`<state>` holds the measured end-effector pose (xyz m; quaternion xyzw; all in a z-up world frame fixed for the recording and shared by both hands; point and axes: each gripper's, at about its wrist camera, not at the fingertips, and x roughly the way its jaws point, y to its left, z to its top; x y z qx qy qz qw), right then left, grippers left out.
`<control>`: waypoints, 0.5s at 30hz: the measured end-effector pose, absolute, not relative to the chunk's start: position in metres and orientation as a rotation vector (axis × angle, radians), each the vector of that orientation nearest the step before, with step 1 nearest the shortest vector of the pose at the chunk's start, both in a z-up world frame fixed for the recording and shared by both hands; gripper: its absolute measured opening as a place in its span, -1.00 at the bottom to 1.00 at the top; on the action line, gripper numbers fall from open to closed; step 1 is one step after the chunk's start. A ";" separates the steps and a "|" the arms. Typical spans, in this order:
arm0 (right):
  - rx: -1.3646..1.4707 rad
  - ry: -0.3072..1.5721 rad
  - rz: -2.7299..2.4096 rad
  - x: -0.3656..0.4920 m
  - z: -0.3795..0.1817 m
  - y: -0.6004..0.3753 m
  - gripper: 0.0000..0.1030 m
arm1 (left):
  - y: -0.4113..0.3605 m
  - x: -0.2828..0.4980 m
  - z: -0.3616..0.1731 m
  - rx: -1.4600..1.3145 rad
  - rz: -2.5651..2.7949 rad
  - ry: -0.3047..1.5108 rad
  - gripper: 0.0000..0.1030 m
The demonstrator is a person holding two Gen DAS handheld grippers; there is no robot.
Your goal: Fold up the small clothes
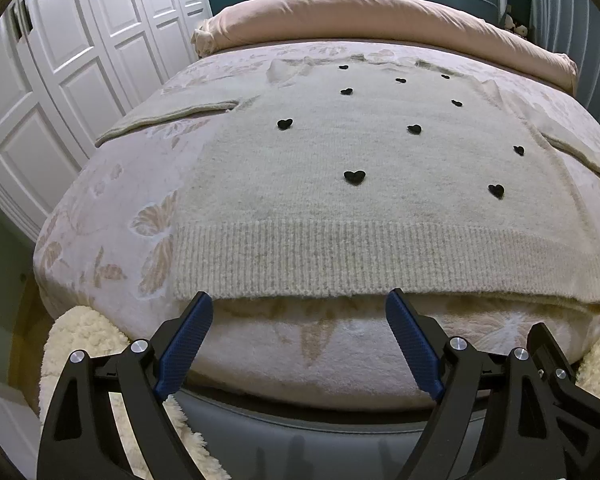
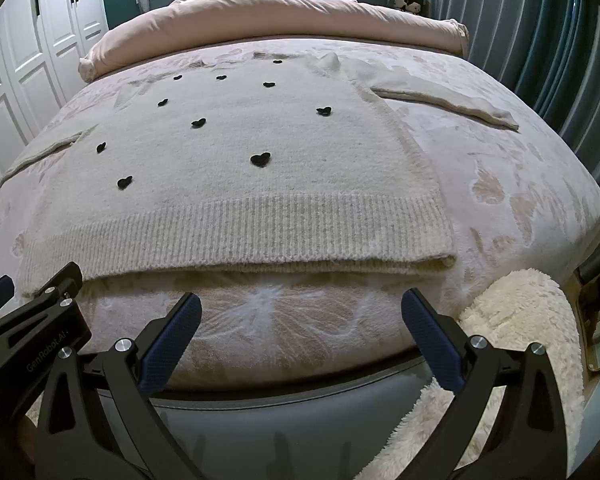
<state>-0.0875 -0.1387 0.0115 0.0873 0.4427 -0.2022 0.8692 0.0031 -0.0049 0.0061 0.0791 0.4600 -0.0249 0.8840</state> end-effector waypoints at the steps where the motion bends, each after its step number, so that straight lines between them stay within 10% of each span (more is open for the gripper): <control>1: 0.183 0.926 -0.423 -0.088 0.012 -0.139 0.90 | -0.004 0.002 0.006 0.162 -0.053 0.956 0.64; 15: 0.183 0.927 -0.427 -0.088 0.013 -0.139 0.90 | -0.003 0.003 0.005 0.163 -0.052 0.952 0.64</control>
